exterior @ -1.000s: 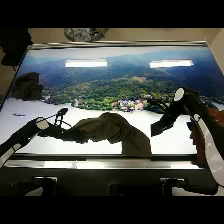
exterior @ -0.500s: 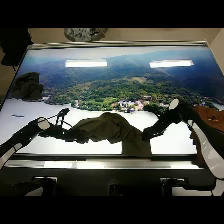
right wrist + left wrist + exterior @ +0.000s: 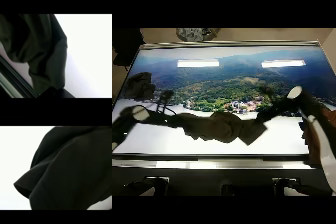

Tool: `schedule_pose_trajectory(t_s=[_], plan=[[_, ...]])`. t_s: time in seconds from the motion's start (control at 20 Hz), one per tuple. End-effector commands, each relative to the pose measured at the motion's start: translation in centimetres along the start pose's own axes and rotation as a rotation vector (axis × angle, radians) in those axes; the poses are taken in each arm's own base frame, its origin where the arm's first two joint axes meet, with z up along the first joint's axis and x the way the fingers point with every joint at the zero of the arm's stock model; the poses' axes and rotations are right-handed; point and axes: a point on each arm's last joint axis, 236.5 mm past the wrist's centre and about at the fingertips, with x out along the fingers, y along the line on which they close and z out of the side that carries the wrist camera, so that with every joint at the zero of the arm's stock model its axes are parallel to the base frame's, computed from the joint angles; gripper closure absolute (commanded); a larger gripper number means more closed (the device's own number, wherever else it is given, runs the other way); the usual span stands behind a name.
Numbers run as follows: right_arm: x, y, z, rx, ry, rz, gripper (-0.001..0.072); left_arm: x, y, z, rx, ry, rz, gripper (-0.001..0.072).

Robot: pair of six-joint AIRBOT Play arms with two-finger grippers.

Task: Fold the shirts.

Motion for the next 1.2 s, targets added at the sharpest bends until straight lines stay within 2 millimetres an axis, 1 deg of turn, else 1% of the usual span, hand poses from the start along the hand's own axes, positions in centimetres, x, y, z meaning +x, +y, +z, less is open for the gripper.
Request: schedule_pose_trajectory(t_s=[0.0,0.05,0.1,0.15,0.2,0.25,0.3,0.35,0.4,0.5,0.55,0.6,0.7,0.75,0.8,0.85,0.9,0.95,1.0,1.05,1.1,1.15], plan=[[-17.7,3.2,9.8,-0.241,-0.468,-0.352,0.067,-14.4,2.2,8.2,0.064,-0.353,0.247,0.0678],[-26.2,5.5,11.6,-0.316,-0.66,-0.53,0.067,-20.0,2.1,9.9,0.059,-0.481,0.306,0.0678],[-34.8,8.3,11.7,-0.37,-0.853,-0.714,0.067,-25.9,1.6,10.9,0.043,-0.617,0.344,0.0678],[-41.6,11.7,10.5,-0.405,-1.017,-0.847,0.067,-31.0,0.8,11.3,0.025,-0.74,0.357,0.0678],[-47.0,15.1,8.4,-0.409,-1.161,-0.934,0.0671,-35.6,-0.4,11.2,0.003,-0.856,0.345,0.0678],[-49.8,17.9,6.4,-0.398,-1.259,-0.947,0.0671,-39.0,-1.8,10.8,-0.012,-0.945,0.31,0.0678],[-51.2,20.1,4.5,-0.397,-1.319,-0.938,0.0671,-41.7,-3.8,10.3,-0.002,-1.014,0.251,0.0678],[-51.7,21.6,3.2,-0.406,-1.346,-0.925,0.067,-44.0,-5.7,9.8,0.014,-1.072,0.187,0.0678],[-52.1,22.7,2.2,-0.417,-1.364,-0.925,0.067,-45.7,-7.3,9.2,0.032,-1.114,0.134,0.0678],[-53.2,24.3,0.7,-0.436,-1.413,-0.943,0.0671,-47.6,-8.7,8.3,0.053,-1.157,0.098,0.0678],[-53.7,24.8,0.3,-0.443,-1.434,-0.952,0.0671,-47.6,-8.7,8.0,0.053,-1.15,0.099,0.0678],[-54.0,25.1,0.1,-0.447,-1.446,-0.955,0.0671,-46.9,-8.6,7.6,0.049,-1.118,0.101,0.0679],[-53.8,24.8,0.4,-0.443,-1.434,-0.953,0.0671,-44.6,-8.1,7.1,0.038,-1.019,0.108,0.0678],[-53.1,24.0,0.9,-0.433,-1.401,-0.949,0.0671,-43.3,-7.8,7.1,0.031,-0.966,0.111,0.0678],[-52.0,22.7,1.8,-0.416,-1.347,-0.938,0.0671,-41.6,-7.4,7.2,0.022,-0.901,0.115,0.0678],[-50.3,20.8,3.0,-0.392,-1.275,-0.917,0.0671,-39.5,-6.9,7.3,0.012,-0.821,0.115,0.0678],[-48.1,18.5,4.4,-0.368,-1.182,-0.894,0.0671,-36.4,-6.5,7.2,-0.001,-0.709,0.106,0.0678],[-45.0,15.4,6.1,-0.349,-1.052,-0.87,0.0671,-32.9,-6.2,6.8,-0.015,-0.578,0.086,0.0678],[-41.5,12.2,7.5,-0.337,-0.912,-0.841,0.0671,-28.7,-5.8,6.2,-0.033,-0.429,0.06,0.0678],[-37.1,8.5,8.7,-0.319,-0.752,-0.792,0.0671,-24.5,-5.2,5.5,-0.043,-0.293,0.043,0.0678],[-32.5,4.7,9.6,-0.289,-0.599,-0.733,0.0671,-20.7,-4.3,4.7,-0.041,-0.186,0.042,0.0678],[-28.4,1.3,10.5,-0.253,-0.488,-0.679,0.0668,-17.0,-3.1,4.1,-0.044,-0.098,0.048,0.0678]])
